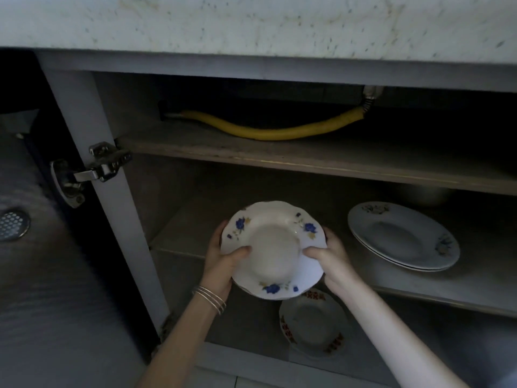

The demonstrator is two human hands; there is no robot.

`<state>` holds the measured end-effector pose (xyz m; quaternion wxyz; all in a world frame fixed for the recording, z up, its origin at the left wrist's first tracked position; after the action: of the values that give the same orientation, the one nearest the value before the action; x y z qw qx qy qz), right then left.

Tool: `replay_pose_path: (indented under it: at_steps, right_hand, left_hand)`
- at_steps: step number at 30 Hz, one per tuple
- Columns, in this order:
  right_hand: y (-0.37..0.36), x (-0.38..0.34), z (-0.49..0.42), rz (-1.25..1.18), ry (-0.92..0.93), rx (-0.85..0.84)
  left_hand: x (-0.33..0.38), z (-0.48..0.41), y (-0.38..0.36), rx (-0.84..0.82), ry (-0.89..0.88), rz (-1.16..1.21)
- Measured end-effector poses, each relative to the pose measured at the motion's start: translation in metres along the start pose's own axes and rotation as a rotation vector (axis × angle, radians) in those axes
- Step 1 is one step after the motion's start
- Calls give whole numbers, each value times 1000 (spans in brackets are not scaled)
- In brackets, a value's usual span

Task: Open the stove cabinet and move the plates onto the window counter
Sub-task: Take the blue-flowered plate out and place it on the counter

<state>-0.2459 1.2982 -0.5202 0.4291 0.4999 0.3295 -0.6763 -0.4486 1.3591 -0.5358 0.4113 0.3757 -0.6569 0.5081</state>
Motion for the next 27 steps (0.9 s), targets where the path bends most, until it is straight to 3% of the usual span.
replay_pose_path:
  at_steps: [4,10,17,22,27]
  right_hand:
    - [0,-4,46,-36,-38,41]
    - [0,-38,151,-55,-225,43]
    - [-5,-130,274,-66,-386,0]
    - [-13,-216,338,4,-408,-41]
    - [-16,-303,378,253,-383,-183]
  left_hand:
    - [16,35,5,59,21,-26]
    - [98,110,1,123,82,-180]
    - [243,196,-25,260,272,-122]
    - [350,226,-48,291,291,-97]
    - [445,232,-71,317,315,-90]
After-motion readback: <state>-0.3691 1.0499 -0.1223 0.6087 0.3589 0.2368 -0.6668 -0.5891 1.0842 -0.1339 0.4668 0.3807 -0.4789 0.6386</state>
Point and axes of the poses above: each hand's wrist, its own z-axis away from the middle knuckle, its own y-axis out of the back of the hand, x = y × z, the point moved 5 cm from there along -z, towards the middle knuckle, and after that the axes turned 10 degrees about -y, right-handed, at the moved point
